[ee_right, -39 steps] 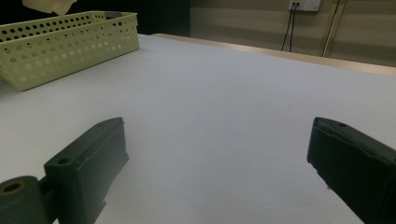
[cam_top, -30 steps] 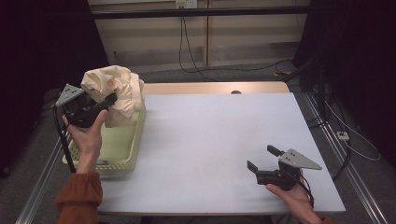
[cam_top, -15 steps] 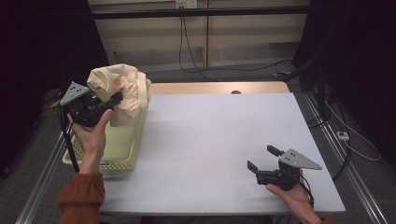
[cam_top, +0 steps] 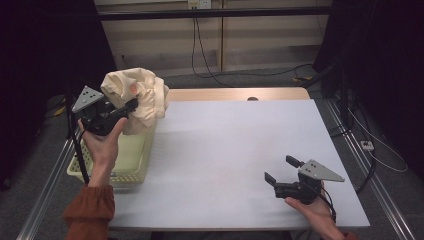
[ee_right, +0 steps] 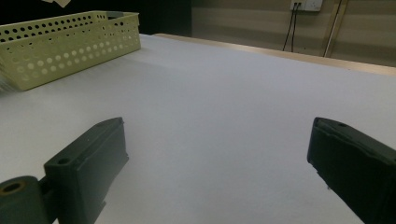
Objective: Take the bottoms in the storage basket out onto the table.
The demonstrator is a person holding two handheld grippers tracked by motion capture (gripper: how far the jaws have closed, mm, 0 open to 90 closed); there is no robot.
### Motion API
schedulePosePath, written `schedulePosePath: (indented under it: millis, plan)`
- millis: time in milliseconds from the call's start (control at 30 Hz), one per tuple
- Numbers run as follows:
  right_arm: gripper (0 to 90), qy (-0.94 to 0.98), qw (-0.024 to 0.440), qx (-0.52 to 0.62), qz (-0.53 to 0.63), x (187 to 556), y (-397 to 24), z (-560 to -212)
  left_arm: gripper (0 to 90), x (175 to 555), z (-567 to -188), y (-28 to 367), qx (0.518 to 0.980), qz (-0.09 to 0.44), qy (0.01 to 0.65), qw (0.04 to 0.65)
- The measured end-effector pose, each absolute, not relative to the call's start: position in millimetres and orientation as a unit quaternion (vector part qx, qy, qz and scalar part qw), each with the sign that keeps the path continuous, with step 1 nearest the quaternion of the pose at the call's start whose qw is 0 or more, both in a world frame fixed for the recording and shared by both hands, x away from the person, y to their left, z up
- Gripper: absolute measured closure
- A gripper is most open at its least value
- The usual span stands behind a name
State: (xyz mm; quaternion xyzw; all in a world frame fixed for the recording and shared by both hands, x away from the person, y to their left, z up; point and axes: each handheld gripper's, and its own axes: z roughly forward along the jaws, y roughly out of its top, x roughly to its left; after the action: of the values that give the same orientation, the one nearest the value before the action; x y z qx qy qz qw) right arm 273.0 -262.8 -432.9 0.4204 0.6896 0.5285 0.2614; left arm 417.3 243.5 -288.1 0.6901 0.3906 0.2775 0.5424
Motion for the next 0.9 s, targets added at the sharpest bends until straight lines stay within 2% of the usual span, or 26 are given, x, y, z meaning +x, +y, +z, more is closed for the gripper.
schedulePosePath:
  millis: [900]
  plan:
    - [4.7,0.690,0.262,0.419,0.529,272,-264,-433,65.8,415,-287,207,0.713,0.259,0.363,0.541]
